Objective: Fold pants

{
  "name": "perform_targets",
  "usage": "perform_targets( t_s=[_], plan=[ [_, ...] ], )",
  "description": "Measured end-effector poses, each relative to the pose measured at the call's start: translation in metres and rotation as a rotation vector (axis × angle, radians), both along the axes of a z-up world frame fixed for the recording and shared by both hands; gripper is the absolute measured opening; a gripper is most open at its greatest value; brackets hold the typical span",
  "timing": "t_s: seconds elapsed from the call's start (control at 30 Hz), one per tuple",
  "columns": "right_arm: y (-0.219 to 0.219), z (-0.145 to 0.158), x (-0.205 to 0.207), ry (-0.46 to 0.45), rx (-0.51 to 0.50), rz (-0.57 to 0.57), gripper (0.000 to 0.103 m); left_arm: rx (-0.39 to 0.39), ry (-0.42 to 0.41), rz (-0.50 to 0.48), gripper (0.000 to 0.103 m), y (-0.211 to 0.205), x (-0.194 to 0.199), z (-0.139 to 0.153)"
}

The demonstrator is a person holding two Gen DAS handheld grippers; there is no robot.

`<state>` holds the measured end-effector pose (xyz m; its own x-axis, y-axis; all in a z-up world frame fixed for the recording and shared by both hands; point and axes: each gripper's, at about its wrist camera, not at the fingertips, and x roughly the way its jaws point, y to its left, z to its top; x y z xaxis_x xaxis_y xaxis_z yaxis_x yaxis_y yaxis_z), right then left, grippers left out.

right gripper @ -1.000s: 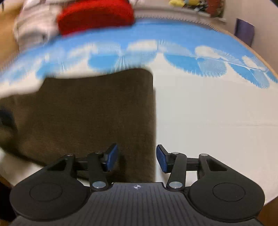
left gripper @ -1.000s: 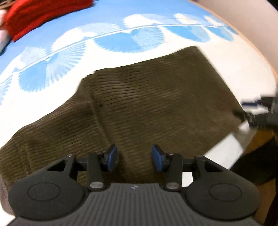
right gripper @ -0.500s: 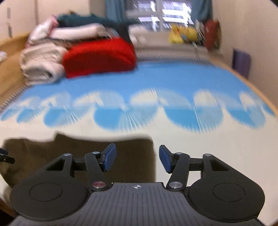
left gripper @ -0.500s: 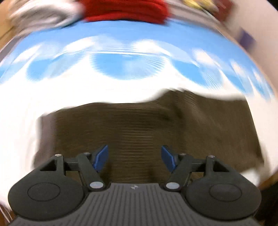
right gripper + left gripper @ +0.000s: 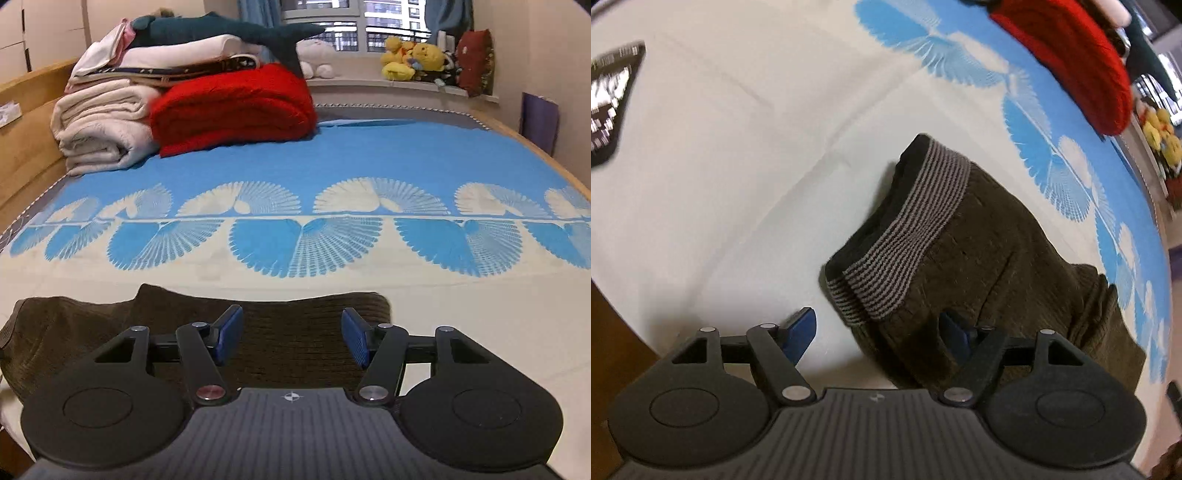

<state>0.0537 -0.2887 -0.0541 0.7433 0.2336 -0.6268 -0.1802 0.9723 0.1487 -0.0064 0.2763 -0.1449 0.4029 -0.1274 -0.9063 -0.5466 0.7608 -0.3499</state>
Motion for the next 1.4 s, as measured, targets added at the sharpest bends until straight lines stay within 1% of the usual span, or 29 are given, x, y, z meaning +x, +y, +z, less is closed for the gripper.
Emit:
perform_targets(
  t_s=[0.07,0.13,0.2,0.3,0.33,0.37,0.4,0.43,0.47,0.5,0.57,0.6,0.63,0.7,0.77,0.8,0.87,0.93,1.03,1.07,1.1,1.13,1.17,1.2,1.23,1.27,1.3,1.33,1.4],
  plan=[
    [0.003,-0.004,0.004,0.010,-0.017,0.004,0.061,-0.018,0.003,-0.002,0.078,0.002,0.006,-0.006],
    [0.002,-0.007,0.007,0.017,-0.022,0.006,0.061,-0.020,0.033,-0.010,0.080,0.003,0.012,-0.015],
    [-0.002,-0.008,0.009,0.026,-0.026,-0.003,0.061,0.011,0.031,-0.023,0.083,-0.002,0.019,-0.016],
    [-0.010,-0.013,0.012,0.059,-0.015,-0.013,0.061,0.067,0.045,-0.023,0.082,-0.013,0.030,-0.017],
    [-0.011,-0.016,0.013,0.076,-0.013,-0.009,0.061,0.083,0.051,-0.019,0.078,-0.015,0.032,-0.016],
    [-0.012,-0.020,0.014,0.107,-0.018,0.000,0.062,0.097,0.057,-0.010,0.071,-0.017,0.032,-0.013],
    [-0.011,-0.027,0.016,0.151,-0.029,0.012,0.064,0.113,0.065,0.007,0.068,-0.019,0.033,-0.009],
    [-0.010,-0.035,0.018,0.206,-0.045,0.027,0.064,0.125,0.070,0.024,0.057,-0.020,0.033,-0.006],
    [-0.008,-0.044,0.020,0.266,-0.070,0.044,0.064,0.150,0.071,0.044,0.044,-0.022,0.033,0.000],
    [-0.005,-0.053,0.021,0.312,-0.108,0.057,0.064,0.178,0.063,0.052,0.040,-0.026,0.032,0.009],
    [0.001,-0.066,0.021,0.366,-0.183,0.085,0.064,0.243,0.017,0.041,0.034,-0.041,0.034,0.031],
    [0.004,-0.071,0.020,0.384,-0.206,0.096,0.064,0.299,-0.018,0.017,0.034,-0.055,0.035,0.047],
    [0.005,-0.074,0.018,0.393,-0.218,0.103,0.064,0.342,-0.048,-0.006,0.033,-0.067,0.037,0.059],
    [0.003,-0.075,0.016,0.397,-0.215,0.110,0.064,0.443,-0.137,-0.072,0.032,-0.100,0.038,0.088],
    [-0.005,-0.071,0.014,0.394,-0.177,0.105,0.064,0.524,-0.218,-0.140,0.031,-0.138,0.042,0.111],
    [-0.010,-0.069,0.013,0.391,-0.148,0.094,0.064,0.547,-0.257,-0.172,0.031,-0.157,0.044,0.120],
    [-0.026,-0.062,0.013,0.380,-0.078,0.062,0.064,0.579,-0.338,-0.236,0.030,-0.200,0.047,0.138],
    [-0.046,-0.056,0.013,0.367,0.013,0.011,0.064,0.601,-0.429,-0.317,0.030,-0.251,0.050,0.151],
    [-0.075,-0.051,0.011,0.355,0.155,-0.060,0.064,0.604,-0.571,-0.467,0.029,-0.334,0.049,0.161],
    [-0.083,-0.050,0.010,0.357,0.194,-0.078,0.064,0.587,-0.615,-0.528,0.029,-0.363,0.049,0.161],
    [-0.093,-0.051,0.009,0.361,0.246,-0.099,0.064,0.564,-0.662,-0.609,0.029,-0.394,0.045,0.160],
    [-0.100,-0.051,0.010,0.365,0.288,-0.114,0.064,0.553,-0.688,-0.680,0.029,-0.418,0.042,0.155],
    [-0.107,-0.051,0.009,0.368,0.330,-0.126,0.064,0.536,-0.700,-0.760,0.033,-0.442,0.041,0.147],
    [-0.115,-0.052,0.010,0.374,0.378,-0.140,0.064,0.505,-0.687,-0.857,0.038,-0.464,0.041,0.137],
    [-0.121,-0.054,0.009,0.382,0.423,-0.156,0.064,0.461,-0.653,-0.963,0.047,-0.482,0.044,0.125],
    [-0.130,-0.058,0.010,0.397,0.478,-0.179,0.064,0.413,-0.618,-1.045,0.049,-0.493,0.046,0.116],
    [-0.137,-0.062,0.010,0.414,0.514,-0.200,0.064,0.364,-0.608,-1.074,0.049,-0.496,0.047,0.111],
    [-0.141,-0.065,0.010,0.431,0.526,-0.222,0.065,0.334,-0.607,-1.065,0.052,-0.493,0.051,0.110],
    [-0.152,-0.073,0.012,0.468,0.573,-0.257,0.065,0.270,-0.590,-1.002,0.054,-0.472,0.067,0.113]
  ],
)
